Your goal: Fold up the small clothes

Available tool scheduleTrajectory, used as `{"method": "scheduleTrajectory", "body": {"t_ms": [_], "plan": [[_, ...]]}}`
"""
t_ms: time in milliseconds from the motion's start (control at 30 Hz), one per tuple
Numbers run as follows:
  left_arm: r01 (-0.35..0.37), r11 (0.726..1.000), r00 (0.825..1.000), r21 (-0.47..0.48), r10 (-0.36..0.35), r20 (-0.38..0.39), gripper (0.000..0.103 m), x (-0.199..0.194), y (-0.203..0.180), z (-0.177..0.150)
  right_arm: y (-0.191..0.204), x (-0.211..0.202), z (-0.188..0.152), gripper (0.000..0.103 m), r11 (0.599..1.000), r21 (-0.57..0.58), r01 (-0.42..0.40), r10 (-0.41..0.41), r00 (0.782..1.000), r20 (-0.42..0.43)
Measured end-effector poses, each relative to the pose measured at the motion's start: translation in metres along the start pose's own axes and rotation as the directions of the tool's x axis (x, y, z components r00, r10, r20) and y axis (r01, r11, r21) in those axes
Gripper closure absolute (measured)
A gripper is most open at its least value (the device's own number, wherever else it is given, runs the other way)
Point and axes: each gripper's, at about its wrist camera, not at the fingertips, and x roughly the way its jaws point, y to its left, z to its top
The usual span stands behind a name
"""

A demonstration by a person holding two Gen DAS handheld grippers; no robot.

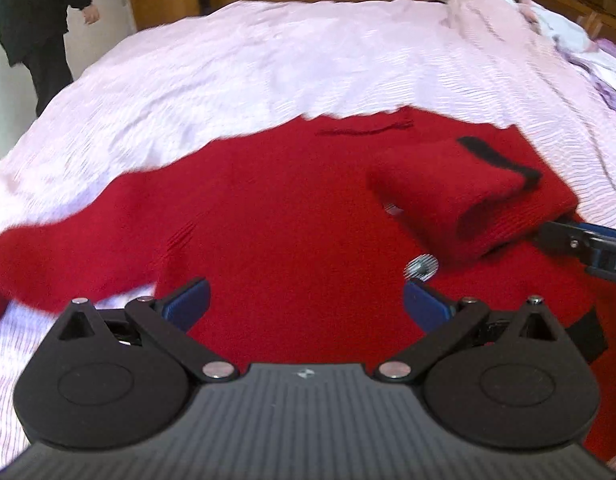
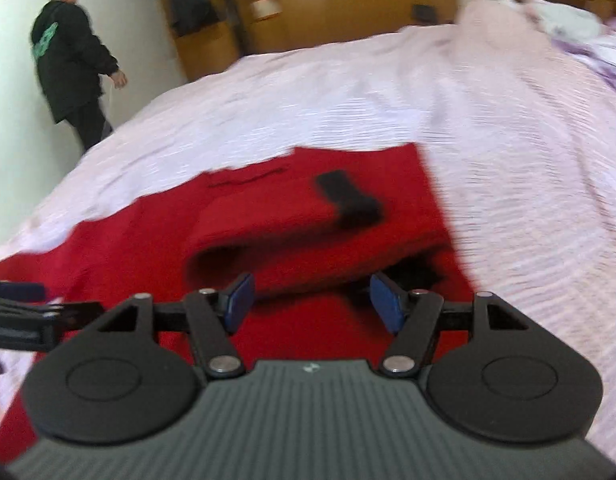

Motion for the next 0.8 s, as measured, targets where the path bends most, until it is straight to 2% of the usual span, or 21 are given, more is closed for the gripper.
{"method": "scheduleTrajectory", "body": {"t_ms": [67,200,333,433,500,600,700,800], "plan": [[0.007,0.999,1.0,0.036,-0.007,0.009,0.0,0.005,-0.018,0.008,-0.014,0.005,0.003,0.037,0.999,0.032,0.03,-0.03,0.999,0.015],[-0.013,0.996,1.0,0.085,0.013,0.006,0.0,0.028,-0.052,0.023,-0.038,0.02,0.004,0.037,0.997,0.075,0.033,-0.035,0.999,0.025],[-0.016,0.99,1.0,0.143,0.018,-0.015,0.0,0.053,-0.079,0.035,-0.049,0.032,-0.006,0.037,0.994,0.106,-0.022,0.023,1.0,-0.006],[-0.03,0.985,0.999,0.17,0.031,-0.008,0.0,0.068,-0.094,0.044,-0.048,0.036,-0.01,0.037,0.997,0.069,-0.022,0.023,1.0,-0.02],[-0.064,0.984,0.998,0.169,0.064,0.004,0.0,0.076,-0.097,0.049,-0.047,0.037,-0.011,0.033,0.998,0.056,-0.029,0.031,0.999,-0.024],[-0.113,0.988,0.994,0.109,0.112,0.015,0.0,0.077,-0.084,0.053,-0.046,0.041,-0.013,0.033,0.999,0.038,-0.033,0.034,0.999,-0.03],[-0.111,0.993,0.994,-0.031,0.111,0.0,0.0,0.071,-0.052,0.056,-0.044,0.042,-0.012,0.032,0.999,0.027,-0.025,0.026,0.999,-0.04],[-0.103,0.98,0.995,-0.172,0.1,-0.028,0.0,0.068,-0.015,0.05,-0.044,0.045,-0.013,0.032,0.999,0.024,-0.022,0.023,0.999,-0.043]]}}
